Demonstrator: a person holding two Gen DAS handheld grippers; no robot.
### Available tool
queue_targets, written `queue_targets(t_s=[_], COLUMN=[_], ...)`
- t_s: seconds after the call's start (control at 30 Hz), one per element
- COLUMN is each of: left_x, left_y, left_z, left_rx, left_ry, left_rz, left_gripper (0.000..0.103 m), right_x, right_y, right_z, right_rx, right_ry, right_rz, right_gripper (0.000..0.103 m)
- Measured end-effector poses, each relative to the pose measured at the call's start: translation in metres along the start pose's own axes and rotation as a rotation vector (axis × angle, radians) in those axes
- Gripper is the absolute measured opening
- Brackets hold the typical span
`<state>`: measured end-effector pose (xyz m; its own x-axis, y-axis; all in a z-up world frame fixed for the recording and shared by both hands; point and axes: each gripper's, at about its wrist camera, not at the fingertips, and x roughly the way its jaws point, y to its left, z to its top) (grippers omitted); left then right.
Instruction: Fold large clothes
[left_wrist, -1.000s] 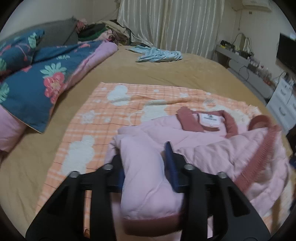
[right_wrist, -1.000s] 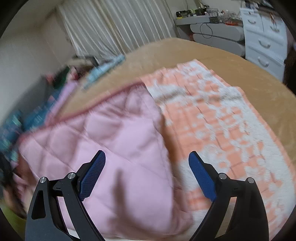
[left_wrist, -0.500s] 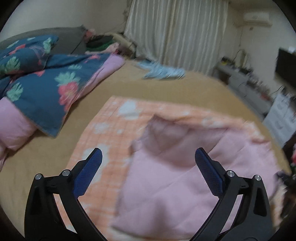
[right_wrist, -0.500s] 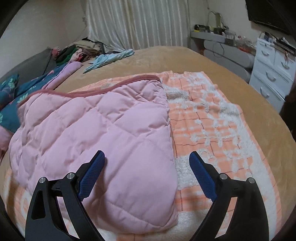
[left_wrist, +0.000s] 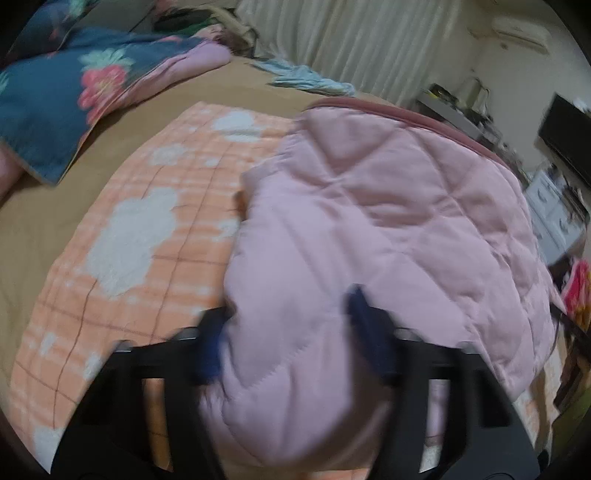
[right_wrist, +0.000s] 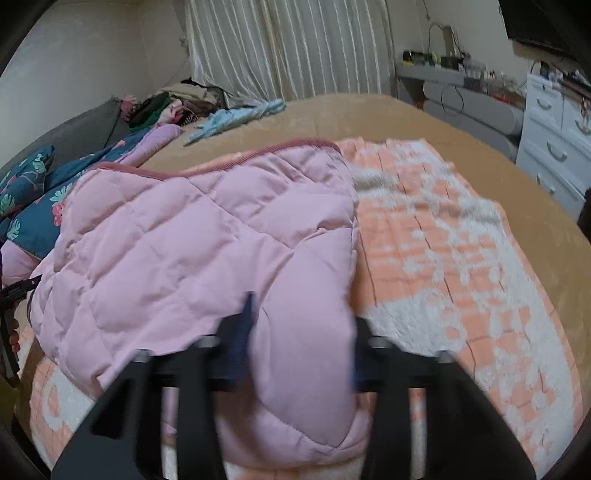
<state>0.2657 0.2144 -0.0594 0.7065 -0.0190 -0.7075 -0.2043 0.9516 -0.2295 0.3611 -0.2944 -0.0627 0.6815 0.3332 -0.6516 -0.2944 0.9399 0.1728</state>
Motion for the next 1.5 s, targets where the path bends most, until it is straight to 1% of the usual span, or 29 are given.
queue_targets(t_s=[0.03, 0.1, 0.13, 0.23, 0.33, 0.4, 0.47, 0.6, 0.73, 1.0, 1.13, 1.23, 1.27, 1.33, 1.4, 1.5], left_x=[-0.002, -0.005, -0.007, -0.009, 0.004, 0.019, 0.036, 0.058, 0.069, 0.078, 0.077, 0.073, 0.071, 0.067, 0.061, 0.053], left_y=[-0.007, -0.018, -0.020, -0.023, -0.023, -0.021, -0.020, -0.016, -0.013, -0.013, -0.015, -0.016, -0.016, -0.015, -0.015, -0.017], left_z=[0.002, 0.013, 0.019, 0.044, 0.063, 0.073, 0.076, 0.073, 0.069, 0.069, 0.069, 0.068, 0.068, 0.068, 0.068, 0.067], left_rx=[0.031, 0.055, 0.054, 0.044, 0.023, 0.013, 0.012, 0.011, 0.010, 0.004, 0.013, 0.019, 0.018, 0.014, 0.010, 0.009], left_ry=[-0.011, -0.032, -0.042, -0.078, -0.063, -0.042, -0.013, 0.020, 0.029, 0.031, 0.030, 0.033, 0.035, 0.036, 0.036, 0.029], left_rz=[0.015, 0.035, 0.043, 0.077, 0.108, 0.131, 0.158, 0.182, 0.191, 0.193, 0.204, 0.213, 0.214, 0.214, 0.214, 0.218], left_gripper=[0.016, 0.013, 0.013, 0.013, 0.013, 0.013, 0.013, 0.014, 0.015, 0.018, 0.019, 0.021, 0.022, 0.025, 0.031, 0.039], right_x=[-0.001, -0.004, -0.005, -0.004, 0.008, 0.025, 0.042, 0.078, 0.097, 0.117, 0.117, 0.113, 0.111, 0.106, 0.100, 0.088], right_y=[0.003, 0.008, 0.010, 0.011, 0.009, 0.010, 0.008, -0.004, -0.007, -0.010, -0.003, -0.006, -0.007, -0.008, -0.010, -0.018], right_z=[0.004, 0.016, 0.022, 0.048, 0.072, 0.084, 0.088, 0.083, 0.072, 0.058, 0.059, 0.057, 0.056, 0.053, 0.052, 0.047], right_rx=[0.009, 0.021, 0.024, 0.062, 0.103, 0.107, 0.112, 0.162, 0.164, 0.157, 0.112, 0.122, 0.128, 0.132, 0.142, 0.184], right_ry=[-0.013, -0.049, -0.064, -0.113, -0.131, -0.113, -0.080, -0.001, 0.044, 0.089, 0.106, 0.114, 0.114, 0.115, 0.116, 0.117], right_rz=[-0.006, -0.023, -0.031, -0.055, -0.072, -0.103, -0.129, -0.153, -0.174, -0.208, -0.244, -0.249, -0.246, -0.263, -0.281, -0.252], right_gripper=[0.024, 0.019, 0.019, 0.017, 0.017, 0.016, 0.016, 0.016, 0.016, 0.020, 0.024, 0.029, 0.033, 0.045, 0.065, 0.078])
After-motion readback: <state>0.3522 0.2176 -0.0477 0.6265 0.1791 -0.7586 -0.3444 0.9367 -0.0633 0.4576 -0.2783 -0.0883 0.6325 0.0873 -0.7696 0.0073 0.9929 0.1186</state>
